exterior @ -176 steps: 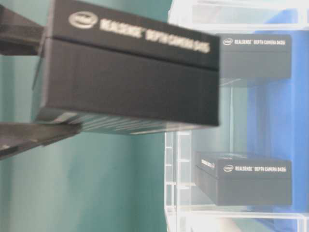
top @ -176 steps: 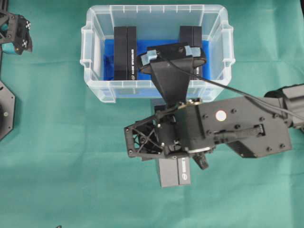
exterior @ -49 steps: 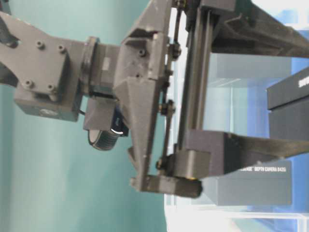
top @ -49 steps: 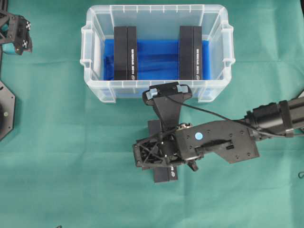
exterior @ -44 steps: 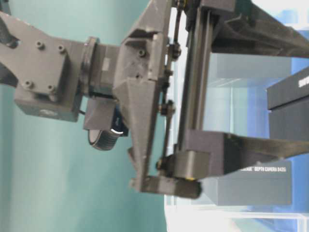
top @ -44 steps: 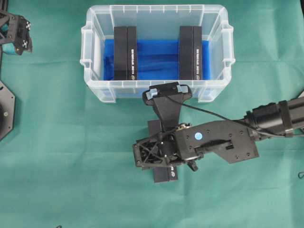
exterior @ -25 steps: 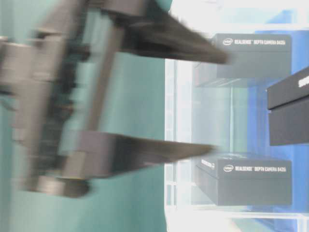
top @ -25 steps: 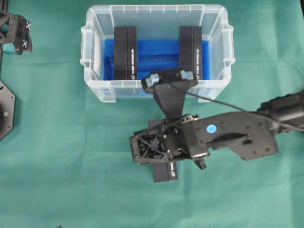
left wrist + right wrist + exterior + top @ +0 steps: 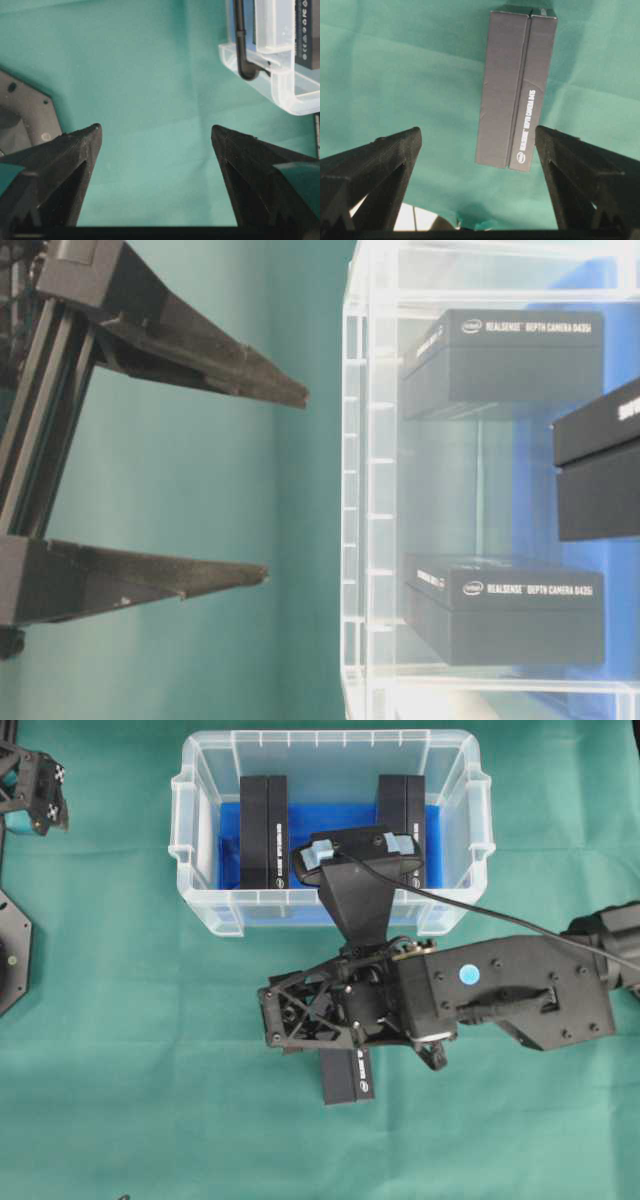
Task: Take out the box from the case.
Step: 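Open the right gripper, release the box, and retract right arm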
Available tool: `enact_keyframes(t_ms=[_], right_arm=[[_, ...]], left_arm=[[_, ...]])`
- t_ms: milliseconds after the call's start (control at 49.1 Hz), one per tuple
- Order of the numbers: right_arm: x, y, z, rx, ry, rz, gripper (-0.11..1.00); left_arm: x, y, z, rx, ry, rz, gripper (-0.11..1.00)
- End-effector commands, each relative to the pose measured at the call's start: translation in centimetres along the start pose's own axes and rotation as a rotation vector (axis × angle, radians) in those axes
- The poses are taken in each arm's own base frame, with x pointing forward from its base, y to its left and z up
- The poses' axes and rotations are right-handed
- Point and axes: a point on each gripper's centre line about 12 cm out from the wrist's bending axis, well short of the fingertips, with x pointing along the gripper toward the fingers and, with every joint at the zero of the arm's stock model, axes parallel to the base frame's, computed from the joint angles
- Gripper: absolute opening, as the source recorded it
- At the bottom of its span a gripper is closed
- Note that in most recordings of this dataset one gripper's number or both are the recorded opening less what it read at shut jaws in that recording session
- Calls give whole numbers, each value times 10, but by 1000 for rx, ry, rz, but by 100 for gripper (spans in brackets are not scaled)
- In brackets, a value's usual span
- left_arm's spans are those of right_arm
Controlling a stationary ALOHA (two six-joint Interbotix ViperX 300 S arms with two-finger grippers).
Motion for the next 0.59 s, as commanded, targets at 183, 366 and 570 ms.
enact_keyframes(t_ms=[183, 366, 570], right_arm=[[-30, -23, 0, -6, 13, -53, 93], [-39, -55, -2, -3, 17, -88, 93], [-49, -102, 1, 7, 22, -90, 93]], left_arm=[[-5, 0, 2, -6, -10, -13, 90], [-5, 0, 1, -9, -9, -16, 90], [-5, 0, 1, -11, -8, -16, 90]])
